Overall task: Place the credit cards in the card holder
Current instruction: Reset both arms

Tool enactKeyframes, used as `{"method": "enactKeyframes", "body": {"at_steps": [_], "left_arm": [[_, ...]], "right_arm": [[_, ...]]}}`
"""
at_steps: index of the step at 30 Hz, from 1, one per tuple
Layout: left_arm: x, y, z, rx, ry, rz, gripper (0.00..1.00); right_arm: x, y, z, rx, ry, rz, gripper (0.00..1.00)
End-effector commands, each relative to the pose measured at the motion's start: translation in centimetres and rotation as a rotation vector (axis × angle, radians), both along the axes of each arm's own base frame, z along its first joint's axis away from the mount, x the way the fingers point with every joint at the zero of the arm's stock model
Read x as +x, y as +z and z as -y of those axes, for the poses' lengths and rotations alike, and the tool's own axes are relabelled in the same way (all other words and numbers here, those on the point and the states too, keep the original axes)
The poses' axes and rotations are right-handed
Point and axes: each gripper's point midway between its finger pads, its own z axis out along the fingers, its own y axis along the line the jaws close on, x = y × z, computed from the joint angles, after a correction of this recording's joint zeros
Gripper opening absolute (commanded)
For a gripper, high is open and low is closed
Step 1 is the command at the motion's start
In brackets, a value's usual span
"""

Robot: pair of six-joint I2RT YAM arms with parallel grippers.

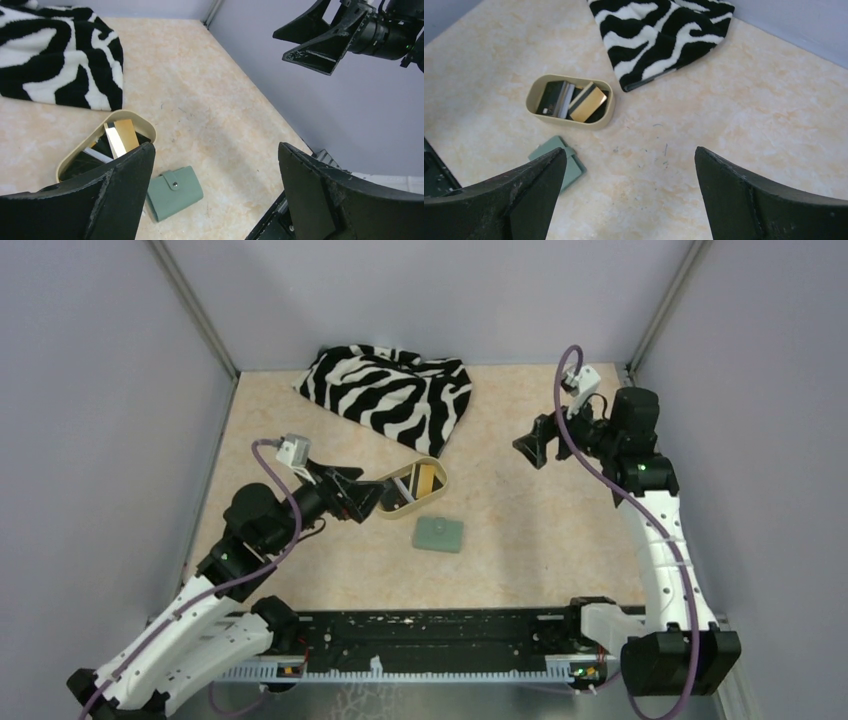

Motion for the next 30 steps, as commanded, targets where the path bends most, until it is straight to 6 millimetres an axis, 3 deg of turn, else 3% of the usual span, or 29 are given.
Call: {"method": "enactKeyframes", "body": {"at_steps": [1, 9, 18, 30], "left_arm": [[-0.7, 1.4, -0.9, 0.084, 0.006, -0.022, 0.99], [-2.0, 3.9, -1.5, 0.054, -0.015, 0.007, 0.99], [-2.6, 4.5, -2.2, 0.046, -0.010, 0.025, 0.99], [-2.9, 3.6, -2.2, 0.024, -0.014, 0.018, 0.99]], "right_arm": [[-2.0, 7.4, -1.6, 0.120, 0.055, 0.117, 0.98], [-1.3, 9.9, 0.5, 0.260, -0.205, 0.031, 0.99], [-2.3, 10.6, -0.4, 0.266, -0.140, 0.033, 0.98], [-2.4, 10.2, -0.9, 0.268, -0.104, 0.022, 0.99]]}}
